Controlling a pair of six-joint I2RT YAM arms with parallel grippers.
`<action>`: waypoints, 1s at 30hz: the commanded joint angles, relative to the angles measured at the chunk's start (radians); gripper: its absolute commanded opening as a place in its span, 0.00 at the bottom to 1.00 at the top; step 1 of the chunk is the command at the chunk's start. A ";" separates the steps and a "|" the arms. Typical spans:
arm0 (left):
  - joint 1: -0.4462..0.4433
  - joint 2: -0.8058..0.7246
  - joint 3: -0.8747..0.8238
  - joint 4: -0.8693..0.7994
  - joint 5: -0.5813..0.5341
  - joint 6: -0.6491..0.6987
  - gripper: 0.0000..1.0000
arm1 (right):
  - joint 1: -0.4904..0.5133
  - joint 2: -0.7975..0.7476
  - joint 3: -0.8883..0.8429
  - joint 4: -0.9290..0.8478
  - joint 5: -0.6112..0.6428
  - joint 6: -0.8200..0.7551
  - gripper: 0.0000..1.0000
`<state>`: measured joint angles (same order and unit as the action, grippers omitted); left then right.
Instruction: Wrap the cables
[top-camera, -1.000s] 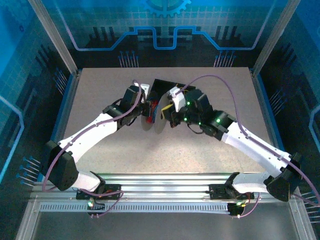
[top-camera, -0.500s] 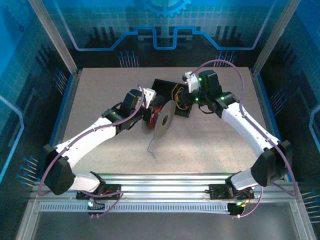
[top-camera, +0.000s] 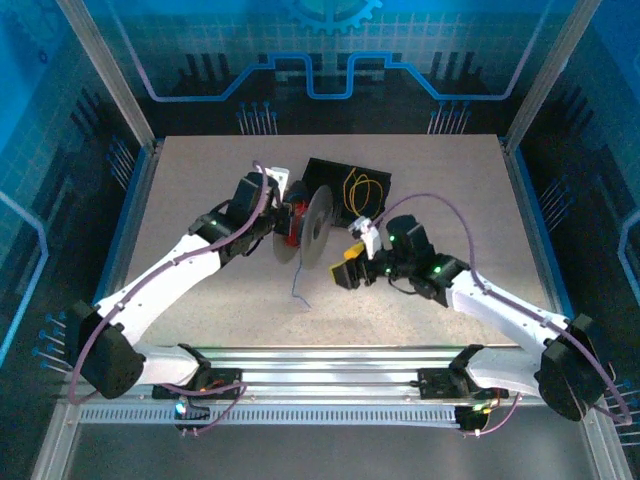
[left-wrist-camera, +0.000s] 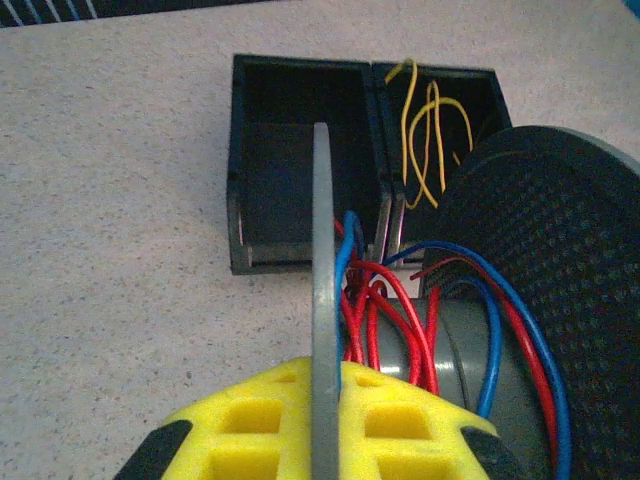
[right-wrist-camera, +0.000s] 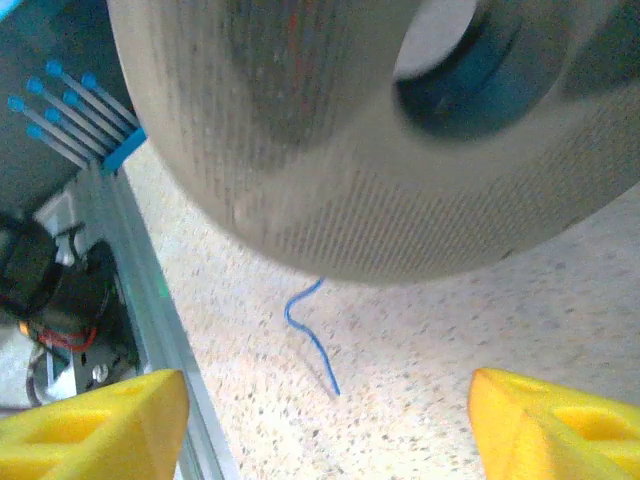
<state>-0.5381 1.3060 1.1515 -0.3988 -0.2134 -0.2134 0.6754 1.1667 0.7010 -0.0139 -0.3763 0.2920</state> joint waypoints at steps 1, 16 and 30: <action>0.008 -0.069 0.077 0.020 -0.021 -0.083 0.00 | 0.090 0.015 -0.083 0.244 0.026 0.050 0.82; 0.022 -0.093 0.115 -0.018 -0.018 -0.147 0.00 | 0.257 0.399 -0.141 0.790 0.283 0.209 0.77; 0.027 -0.093 0.112 -0.011 -0.016 -0.153 0.00 | 0.234 0.526 -0.119 0.892 0.260 0.354 0.44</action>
<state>-0.5198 1.2518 1.2098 -0.4679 -0.2245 -0.3420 0.9154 1.6787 0.5591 0.8097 -0.1051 0.6022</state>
